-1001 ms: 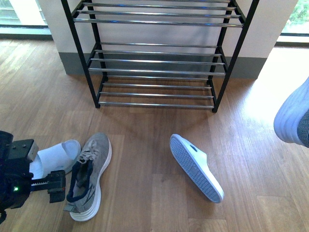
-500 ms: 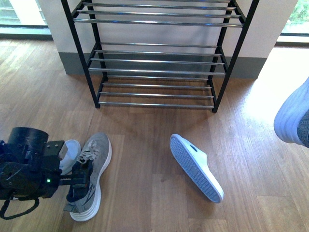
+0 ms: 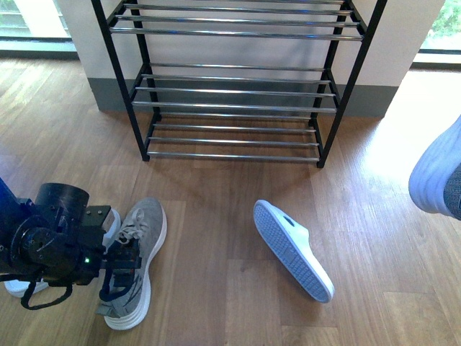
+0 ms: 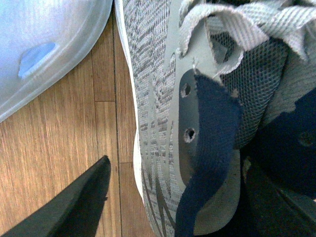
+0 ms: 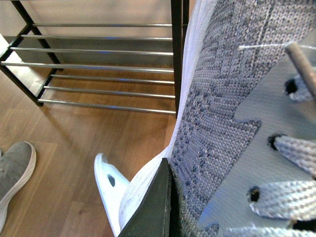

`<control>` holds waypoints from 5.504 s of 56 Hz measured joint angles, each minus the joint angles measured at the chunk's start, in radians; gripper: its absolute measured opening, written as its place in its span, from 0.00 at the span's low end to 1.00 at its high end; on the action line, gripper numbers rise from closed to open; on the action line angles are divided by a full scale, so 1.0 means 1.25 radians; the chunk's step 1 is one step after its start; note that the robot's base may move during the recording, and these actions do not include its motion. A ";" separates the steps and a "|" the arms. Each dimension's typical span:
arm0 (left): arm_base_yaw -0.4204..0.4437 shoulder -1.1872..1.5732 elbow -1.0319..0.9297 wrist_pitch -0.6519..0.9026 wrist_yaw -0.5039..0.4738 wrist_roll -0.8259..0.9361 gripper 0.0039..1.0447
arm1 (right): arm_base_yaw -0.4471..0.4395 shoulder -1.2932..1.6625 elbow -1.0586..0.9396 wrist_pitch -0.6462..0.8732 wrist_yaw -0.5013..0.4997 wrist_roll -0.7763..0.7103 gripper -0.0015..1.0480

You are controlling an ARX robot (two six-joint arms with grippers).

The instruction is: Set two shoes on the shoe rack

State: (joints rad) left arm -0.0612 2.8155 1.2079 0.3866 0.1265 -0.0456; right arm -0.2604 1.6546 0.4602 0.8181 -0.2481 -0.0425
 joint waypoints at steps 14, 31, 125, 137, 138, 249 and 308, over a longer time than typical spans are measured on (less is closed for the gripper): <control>-0.005 0.015 0.009 -0.032 -0.019 0.011 0.32 | 0.000 0.000 0.000 0.000 0.000 0.000 0.02; -0.013 0.010 0.011 -0.038 -0.041 0.007 0.01 | 0.000 0.000 0.000 0.000 0.000 0.000 0.02; -0.034 -1.544 -0.755 -0.232 -0.310 -0.113 0.01 | 0.000 0.000 0.000 0.000 0.000 0.000 0.02; -0.034 -1.544 -0.756 -0.232 -0.310 -0.112 0.01 | 0.000 0.000 0.000 0.000 0.000 0.000 0.02; -0.034 -1.544 -0.756 -0.232 -0.310 -0.112 0.01 | 0.000 0.000 0.000 0.000 0.000 0.000 0.02; -0.034 -1.544 -0.760 -0.232 -0.310 -0.114 0.01 | 0.000 0.001 0.000 0.000 0.000 0.000 0.02; -0.034 -1.544 -0.760 -0.232 -0.310 -0.114 0.01 | 0.000 0.001 0.000 0.000 0.000 0.000 0.02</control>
State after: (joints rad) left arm -0.1036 0.8852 0.2584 0.0963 -0.2611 -0.1879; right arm -0.2604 1.6558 0.4602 0.8185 -0.2478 -0.0425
